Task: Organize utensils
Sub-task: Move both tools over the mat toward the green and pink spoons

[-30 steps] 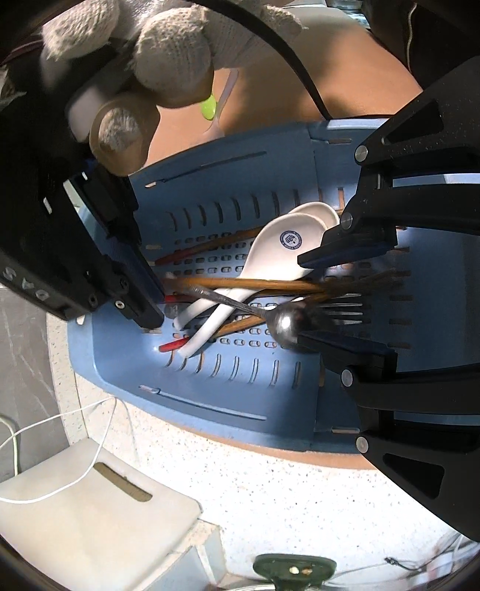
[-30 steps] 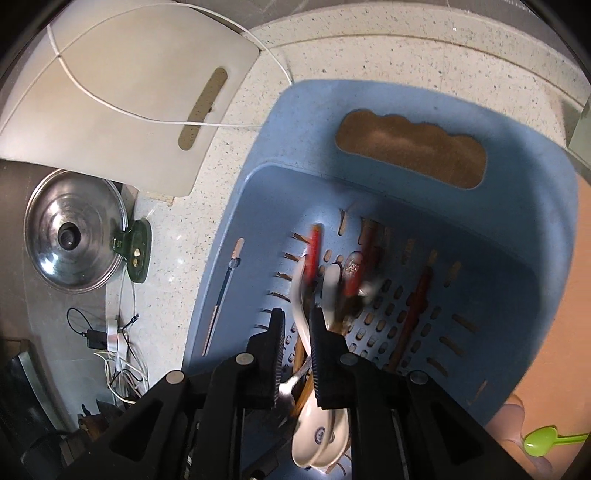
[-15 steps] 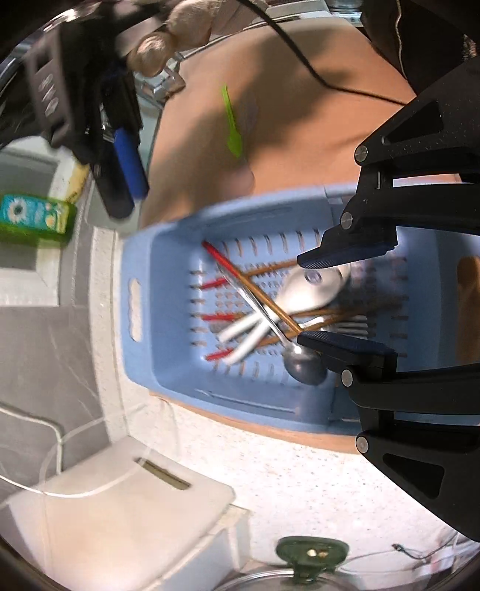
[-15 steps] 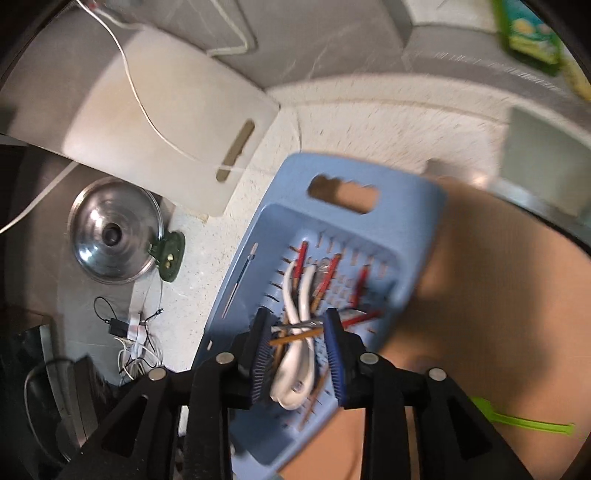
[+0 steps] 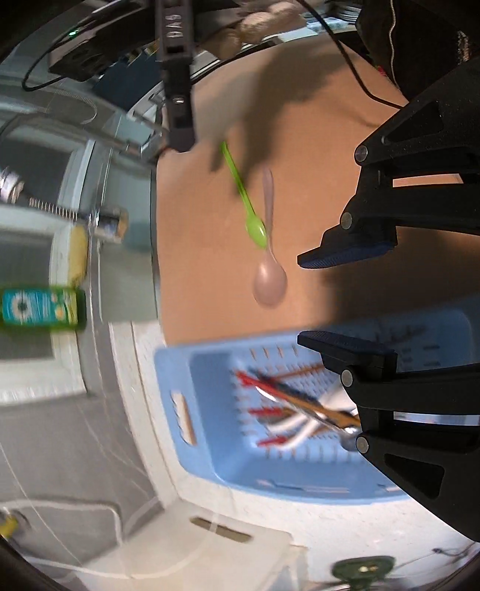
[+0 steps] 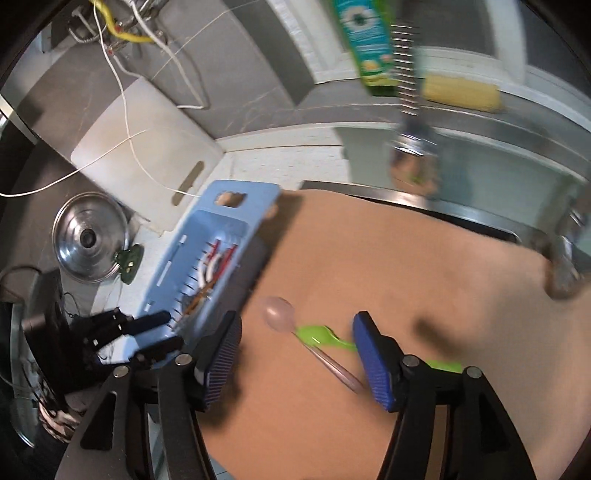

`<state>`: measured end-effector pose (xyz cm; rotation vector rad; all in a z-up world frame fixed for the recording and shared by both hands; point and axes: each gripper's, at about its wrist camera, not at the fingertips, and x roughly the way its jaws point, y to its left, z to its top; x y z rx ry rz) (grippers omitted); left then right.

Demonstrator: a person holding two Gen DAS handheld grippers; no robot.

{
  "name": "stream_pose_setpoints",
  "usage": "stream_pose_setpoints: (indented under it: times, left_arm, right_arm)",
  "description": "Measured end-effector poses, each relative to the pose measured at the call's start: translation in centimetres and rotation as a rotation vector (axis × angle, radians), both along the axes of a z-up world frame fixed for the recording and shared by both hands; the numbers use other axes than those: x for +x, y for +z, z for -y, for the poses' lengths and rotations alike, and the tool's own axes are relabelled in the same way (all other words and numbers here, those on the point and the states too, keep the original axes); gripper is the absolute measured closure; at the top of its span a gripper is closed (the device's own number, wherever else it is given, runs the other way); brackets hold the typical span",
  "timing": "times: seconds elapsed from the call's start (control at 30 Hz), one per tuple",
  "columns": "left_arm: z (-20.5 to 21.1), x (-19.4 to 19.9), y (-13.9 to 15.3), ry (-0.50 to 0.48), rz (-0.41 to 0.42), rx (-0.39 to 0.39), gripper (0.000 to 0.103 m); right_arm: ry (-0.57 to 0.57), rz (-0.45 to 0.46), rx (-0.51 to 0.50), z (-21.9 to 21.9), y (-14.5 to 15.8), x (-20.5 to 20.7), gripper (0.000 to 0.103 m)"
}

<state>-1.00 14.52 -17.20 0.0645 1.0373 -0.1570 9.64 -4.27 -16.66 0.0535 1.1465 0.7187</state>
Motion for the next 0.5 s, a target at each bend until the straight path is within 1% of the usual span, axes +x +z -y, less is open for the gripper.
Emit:
stream_pose_setpoints:
  times: [0.13, 0.2, 0.23, 0.37, 0.5]
  left_arm:
    - [2.6, 0.6, 0.7, -0.059, 0.025, 0.019, 0.069]
    - [3.9, 0.9, 1.0, -0.092, 0.036, 0.028, 0.065]
    - [4.4, 0.9, 1.2, -0.104, 0.04, 0.028, 0.065]
    - [6.5, 1.5, 1.5, -0.159, 0.047, 0.027, 0.065]
    - [7.7, 2.4, 1.1, -0.199, 0.038, 0.031, 0.065]
  right_arm:
    - [-0.052, 0.031, -0.035, 3.3, -0.4, -1.0, 0.044]
    - [-0.07, 0.05, -0.051, 4.4, -0.3, -1.4, 0.043]
    - [-0.082, 0.065, -0.058, 5.0, -0.2, -1.6, 0.043]
    - [-0.111, 0.086, -0.06, 6.6, 0.2, -2.1, 0.043]
    - [-0.129, 0.1, -0.067, 7.7, 0.4, -2.5, 0.043]
